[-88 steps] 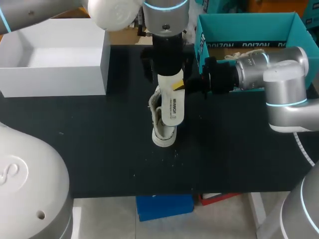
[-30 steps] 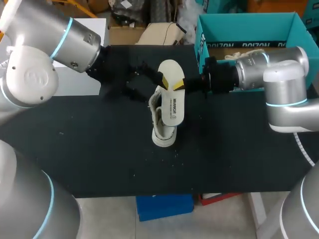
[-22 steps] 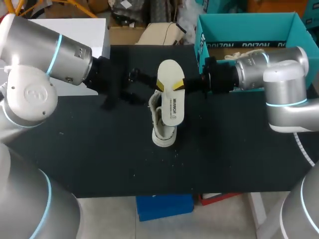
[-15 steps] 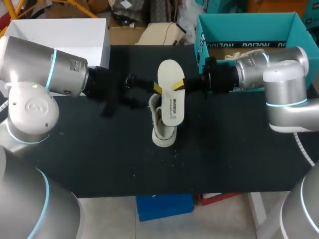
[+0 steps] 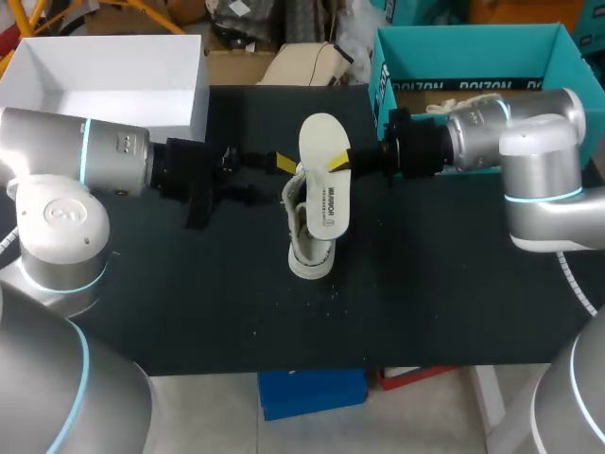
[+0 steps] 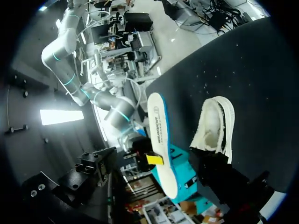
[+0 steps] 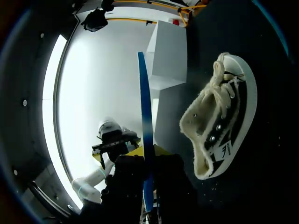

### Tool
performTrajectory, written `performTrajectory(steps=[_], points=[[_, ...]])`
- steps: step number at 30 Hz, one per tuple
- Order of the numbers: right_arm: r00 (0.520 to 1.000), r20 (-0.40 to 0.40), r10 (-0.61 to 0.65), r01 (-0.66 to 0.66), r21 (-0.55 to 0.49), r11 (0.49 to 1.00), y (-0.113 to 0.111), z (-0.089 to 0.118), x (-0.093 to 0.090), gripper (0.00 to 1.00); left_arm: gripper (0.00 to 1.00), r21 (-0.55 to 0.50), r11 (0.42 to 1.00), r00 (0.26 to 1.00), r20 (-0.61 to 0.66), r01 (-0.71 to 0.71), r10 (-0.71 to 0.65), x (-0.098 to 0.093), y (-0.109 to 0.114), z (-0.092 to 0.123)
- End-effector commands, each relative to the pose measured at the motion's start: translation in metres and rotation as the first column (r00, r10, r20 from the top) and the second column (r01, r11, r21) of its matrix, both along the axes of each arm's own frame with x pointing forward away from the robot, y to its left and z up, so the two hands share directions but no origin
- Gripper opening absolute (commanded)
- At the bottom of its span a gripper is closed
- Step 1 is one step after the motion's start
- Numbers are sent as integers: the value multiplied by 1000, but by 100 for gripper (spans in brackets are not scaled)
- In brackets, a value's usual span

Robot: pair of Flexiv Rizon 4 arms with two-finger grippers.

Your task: Take the shoe out of the shoebox, open the shoe tongue, remove and reinsert the insole, then place the shoe into the shoebox

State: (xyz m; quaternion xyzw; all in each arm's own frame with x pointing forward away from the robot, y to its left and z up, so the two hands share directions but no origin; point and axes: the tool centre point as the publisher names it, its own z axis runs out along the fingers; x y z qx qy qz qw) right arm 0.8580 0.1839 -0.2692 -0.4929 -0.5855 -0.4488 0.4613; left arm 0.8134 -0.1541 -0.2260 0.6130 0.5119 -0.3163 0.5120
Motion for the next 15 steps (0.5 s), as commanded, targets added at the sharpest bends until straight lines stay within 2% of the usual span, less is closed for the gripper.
performTrajectory(steps=[1, 9, 11, 13, 15], points=[[1000, -1, -1, 1, -1, 1000, 1, 0, 0, 0, 100, -91, 994, 998, 40, -53, 57, -2, -4, -17], [1000, -1, -1, 1, -1, 1000, 1, 0, 0, 0, 100, -147, 988, 998, 29, -57, 62, 18, -17, -29], [1000, -1, -1, 1, -1, 1000, 1, 0, 0, 0, 92, -150, 987, 998, 24, -48, 53, 23, -22, -32], [1000, -1, -1, 1, -1, 1000, 1, 0, 0, 0, 100, -148, 988, 999, 24, -41, 45, 28, -29, -34], [1000, -1, -1, 1, -1, 1000, 1, 0, 0, 0, 93, -161, 986, 999, 25, -32, 36, 31, -34, -35]])
